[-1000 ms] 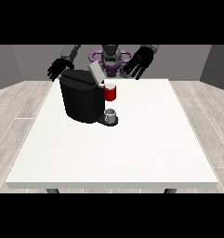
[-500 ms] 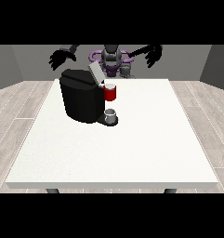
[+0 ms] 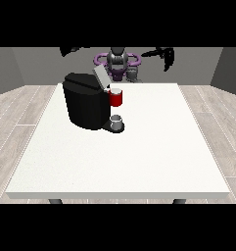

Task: Insert the coffee pod into the coffee machine and close the lid

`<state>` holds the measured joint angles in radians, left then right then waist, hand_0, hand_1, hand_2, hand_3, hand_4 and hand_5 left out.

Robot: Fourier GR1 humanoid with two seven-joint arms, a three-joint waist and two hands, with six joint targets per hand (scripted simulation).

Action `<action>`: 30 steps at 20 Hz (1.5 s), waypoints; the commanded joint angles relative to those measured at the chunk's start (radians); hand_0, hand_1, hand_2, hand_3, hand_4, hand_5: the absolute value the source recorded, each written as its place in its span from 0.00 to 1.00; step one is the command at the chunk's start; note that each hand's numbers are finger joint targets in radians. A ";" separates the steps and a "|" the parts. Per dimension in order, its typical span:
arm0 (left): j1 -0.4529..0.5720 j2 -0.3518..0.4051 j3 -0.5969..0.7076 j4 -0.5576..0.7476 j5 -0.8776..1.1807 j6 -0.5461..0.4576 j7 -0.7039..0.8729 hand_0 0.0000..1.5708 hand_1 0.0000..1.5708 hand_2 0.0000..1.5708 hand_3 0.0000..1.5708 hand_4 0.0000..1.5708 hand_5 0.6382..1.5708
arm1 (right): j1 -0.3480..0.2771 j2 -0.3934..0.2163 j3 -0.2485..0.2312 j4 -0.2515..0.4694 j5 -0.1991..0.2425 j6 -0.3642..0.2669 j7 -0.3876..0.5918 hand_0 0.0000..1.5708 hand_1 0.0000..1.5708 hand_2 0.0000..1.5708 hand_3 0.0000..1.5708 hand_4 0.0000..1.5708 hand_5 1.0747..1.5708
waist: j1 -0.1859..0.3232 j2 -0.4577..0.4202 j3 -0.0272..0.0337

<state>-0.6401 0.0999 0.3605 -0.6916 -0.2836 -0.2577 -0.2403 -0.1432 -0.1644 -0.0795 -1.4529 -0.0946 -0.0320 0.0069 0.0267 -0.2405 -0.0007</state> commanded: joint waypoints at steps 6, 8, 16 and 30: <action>0.136 -0.053 -0.004 -0.101 0.098 -0.076 -0.016 0.00 0.00 0.00 0.00 0.09 1.00 | -0.085 -0.052 0.011 0.001 0.011 0.063 0.024 0.00 0.00 0.00 0.00 0.00 1.00 | 0.114 0.039 0.0008; 0.154 -0.098 -0.051 -0.155 0.119 -0.051 0.008 0.00 0.00 0.00 0.00 0.00 1.00 | -0.122 -0.034 0.037 0.019 0.051 0.034 0.053 0.00 0.00 0.00 0.00 0.15 1.00 | 0.130 0.023 0.0008; 0.222 -0.085 -0.095 -0.365 0.193 -0.037 0.131 0.00 0.00 0.00 0.00 0.00 1.00 | -0.187 0.026 0.062 0.068 0.070 0.022 0.086 0.00 0.00 0.00 0.00 0.00 1.00 | 0.138 0.071 0.0009; 0.325 -0.029 -0.166 -0.619 0.290 -0.002 0.211 0.00 0.00 0.00 0.00 0.00 1.00 | -0.382 -0.007 -0.036 0.269 0.022 0.075 0.000 0.00 0.00 0.00 0.00 0.00 1.00 | 0.132 0.225 0.0008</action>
<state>-0.3107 0.0329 0.1836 -1.2573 -0.0224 -0.2498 -0.0848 -0.4497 -0.1820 -0.1035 -1.2165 -0.0677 0.0600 -0.0150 0.1573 -0.0356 0.0003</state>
